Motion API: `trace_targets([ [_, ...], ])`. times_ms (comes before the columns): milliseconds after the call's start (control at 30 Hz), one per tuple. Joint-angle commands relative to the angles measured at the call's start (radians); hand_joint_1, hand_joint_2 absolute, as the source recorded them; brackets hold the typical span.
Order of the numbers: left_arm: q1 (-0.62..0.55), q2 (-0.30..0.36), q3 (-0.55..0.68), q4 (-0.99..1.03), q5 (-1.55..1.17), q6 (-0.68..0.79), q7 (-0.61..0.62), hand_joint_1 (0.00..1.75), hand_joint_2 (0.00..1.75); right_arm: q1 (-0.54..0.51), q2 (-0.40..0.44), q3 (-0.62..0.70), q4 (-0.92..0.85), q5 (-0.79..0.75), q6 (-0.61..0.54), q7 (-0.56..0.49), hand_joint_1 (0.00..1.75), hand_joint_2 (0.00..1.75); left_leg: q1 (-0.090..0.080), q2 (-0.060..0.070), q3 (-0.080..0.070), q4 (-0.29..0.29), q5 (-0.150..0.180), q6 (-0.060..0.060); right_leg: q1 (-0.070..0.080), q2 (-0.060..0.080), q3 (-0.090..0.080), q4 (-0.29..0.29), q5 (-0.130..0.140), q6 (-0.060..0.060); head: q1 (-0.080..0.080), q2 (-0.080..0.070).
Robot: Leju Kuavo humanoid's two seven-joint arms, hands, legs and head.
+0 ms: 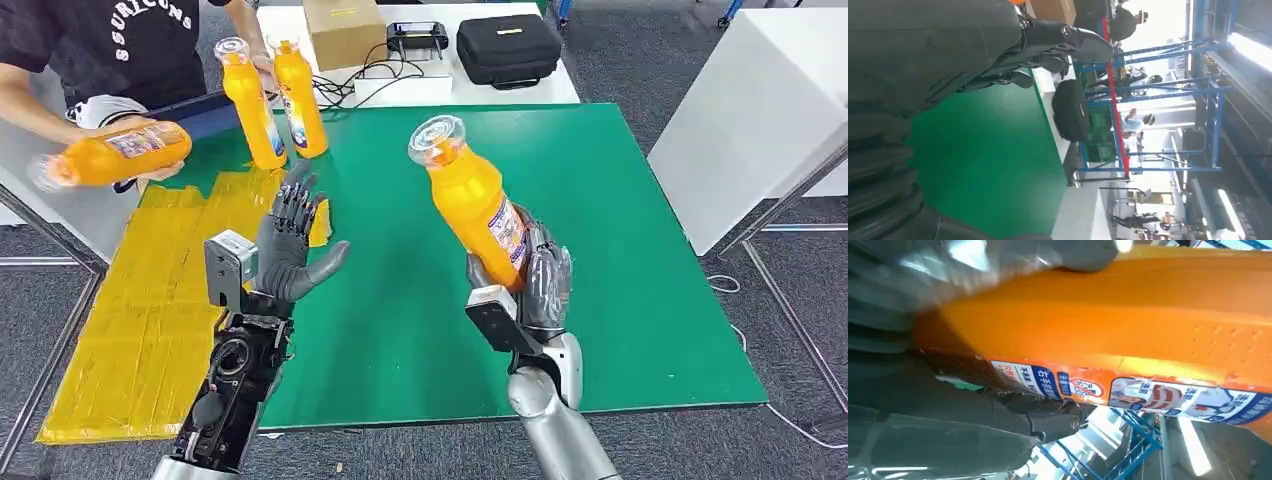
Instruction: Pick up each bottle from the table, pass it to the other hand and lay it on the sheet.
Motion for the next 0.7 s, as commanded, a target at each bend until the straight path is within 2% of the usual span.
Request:
trace_targets([
  [33, -0.061, 0.022, -0.1, -0.003, 0.052, -0.041, 0.006, 0.0, 1.75, -0.162, 0.032, 0.058, 0.183, 0.016, -0.002, -0.027, 1.75, 1.75, 0.0, 0.006, 0.007, 0.001, -0.004, -0.004, 0.0, 0.002, 0.006, 0.001, -0.003, 0.0, 0.0, 0.0],
  [200, -0.052, 0.028, -0.132, -0.042, 0.082, -0.059, 0.005, 0.0, 1.75, -0.202, 0.044, 0.077, 0.263, 0.022, -0.033, -0.042, 1.75, 1.75, 0.0, 0.003, 0.002, 0.0, -0.001, -0.002, 0.0, 0.001, 0.002, 0.0, 0.0, 0.0, 0.0, 0.0],
  [267, -0.052, 0.028, -0.132, -0.042, 0.082, -0.059, 0.005, 0.0, 1.75, -0.202, 0.044, 0.077, 0.263, 0.022, -0.033, -0.042, 1.75, 1.75, 0.0, 0.005, 0.008, 0.0, -0.004, -0.004, 0.0, 0.001, 0.007, 0.0, -0.003, 0.0, 0.0, 0.0],
  [300, -0.053, 0.031, -0.135, -0.039, 0.085, -0.059, 0.005, 0.0, 1.75, -0.203, 0.042, 0.08, 0.267, 0.017, -0.036, -0.046, 1.75, 1.75, 0.0, 0.001, 0.002, 0.0, -0.001, -0.002, 0.0, 0.0, 0.002, 0.0, -0.001, 0.0, 0.0, 0.0],
  [333, -0.053, 0.031, -0.135, -0.039, 0.085, -0.059, 0.005, 0.0, 1.75, -0.203, 0.042, 0.08, 0.267, 0.017, -0.036, -0.046, 1.75, 1.75, 0.0, 0.002, 0.005, 0.0, -0.002, -0.003, 0.0, 0.0, 0.005, 0.0, -0.002, 0.0, 0.0, 0.0],
  [467, -0.067, 0.029, -0.158, -0.046, 0.092, -0.061, 0.002, 0.0, 1.75, -0.234, 0.047, 0.097, 0.326, 0.035, -0.036, -0.036, 1.75, 1.75, 0.0, 0.002, 0.002, 0.0, -0.001, -0.002, 0.0, 0.001, 0.002, 0.0, -0.001, 0.0, 0.0, 0.0],
  [567, -0.088, 0.028, -0.173, -0.028, 0.109, -0.057, 0.005, 0.0, 1.75, -0.276, 0.065, 0.128, 0.428, 0.071, -0.021, -0.027, 1.75, 1.75, 0.0, 0.003, 0.004, 0.0, -0.002, -0.003, 0.0, 0.001, 0.003, 0.0, -0.002, 0.0, 0.0, 0.0],
  [700, -0.107, 0.035, -0.179, -0.001, 0.134, -0.052, -0.003, 0.0, 1.75, -0.281, 0.101, 0.238, 0.518, 0.131, 0.076, -0.043, 1.75, 1.75, 0.0, 0.004, 0.005, -0.001, -0.002, -0.003, 0.0, 0.002, 0.004, 0.0, -0.001, -0.001, 0.0, 0.0],
])
